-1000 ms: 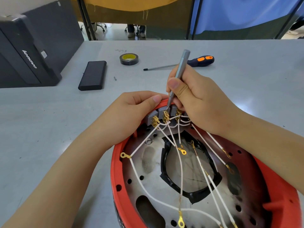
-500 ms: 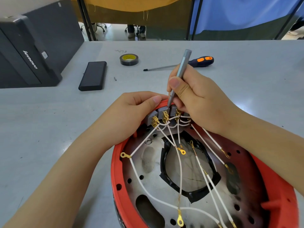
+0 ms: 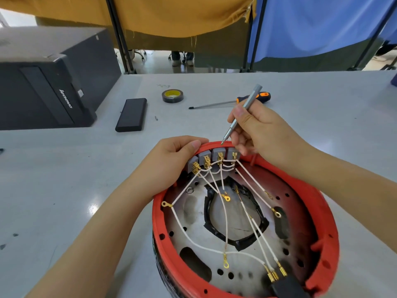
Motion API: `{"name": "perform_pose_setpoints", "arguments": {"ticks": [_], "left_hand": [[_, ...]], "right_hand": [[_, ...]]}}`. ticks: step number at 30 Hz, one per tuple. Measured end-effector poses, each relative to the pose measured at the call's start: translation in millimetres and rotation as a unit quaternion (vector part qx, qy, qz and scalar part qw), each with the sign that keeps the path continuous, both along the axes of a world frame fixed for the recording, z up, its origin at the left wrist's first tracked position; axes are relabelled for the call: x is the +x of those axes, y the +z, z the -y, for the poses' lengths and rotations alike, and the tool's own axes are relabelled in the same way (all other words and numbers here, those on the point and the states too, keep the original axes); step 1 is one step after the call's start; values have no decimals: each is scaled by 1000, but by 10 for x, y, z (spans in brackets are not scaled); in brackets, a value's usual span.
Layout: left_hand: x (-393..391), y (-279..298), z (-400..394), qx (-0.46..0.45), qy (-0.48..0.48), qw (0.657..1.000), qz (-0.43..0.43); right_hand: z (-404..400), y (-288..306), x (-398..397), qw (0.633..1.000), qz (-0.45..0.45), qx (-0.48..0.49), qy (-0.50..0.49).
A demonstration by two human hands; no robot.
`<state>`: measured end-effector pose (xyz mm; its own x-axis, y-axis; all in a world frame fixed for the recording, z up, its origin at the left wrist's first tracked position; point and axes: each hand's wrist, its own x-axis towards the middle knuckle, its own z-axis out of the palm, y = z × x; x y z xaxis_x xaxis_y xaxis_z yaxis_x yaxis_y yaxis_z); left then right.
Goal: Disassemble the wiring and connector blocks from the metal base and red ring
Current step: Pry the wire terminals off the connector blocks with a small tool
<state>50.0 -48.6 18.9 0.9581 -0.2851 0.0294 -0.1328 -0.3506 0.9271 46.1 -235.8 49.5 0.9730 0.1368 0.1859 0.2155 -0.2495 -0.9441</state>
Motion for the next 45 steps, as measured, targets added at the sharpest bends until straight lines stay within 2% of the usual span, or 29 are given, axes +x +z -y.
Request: {"name": "perform_pose_setpoints", "arguments": {"ticks": [4, 7, 11, 15, 18, 25, 32, 45], "left_hand": [[-152, -15, -12, 3, 45, 999, 10], [-229, -1, -50, 58, 57, 996, 34], [-113, 145, -79, 117, 36, 992, 18], [27, 214, 121, 107, 2, 993, 39], [68, 163, 204, 137, -37, 990, 20], [91, 84, 149, 123, -40, 989, 72], [91, 79, 155, 119, -45, 989, 71], [78, 89, 150, 117, -56, 989, 71]], "right_hand": [[6, -102, -34, 1000, -1, 26, 14], [-16, -119, -30, 999, 6, 8, 46], [-36, -124, -23, 998, 16, -17, 57], [-53, -133, -48, 996, 47, -57, 52], [-56, -156, -81, 992, 81, -78, 54], [-53, -187, -67, 982, 121, -126, 67], [-53, -208, -97, 972, 167, -151, 73], [-56, -195, -109, 967, 181, -168, 67]]}}
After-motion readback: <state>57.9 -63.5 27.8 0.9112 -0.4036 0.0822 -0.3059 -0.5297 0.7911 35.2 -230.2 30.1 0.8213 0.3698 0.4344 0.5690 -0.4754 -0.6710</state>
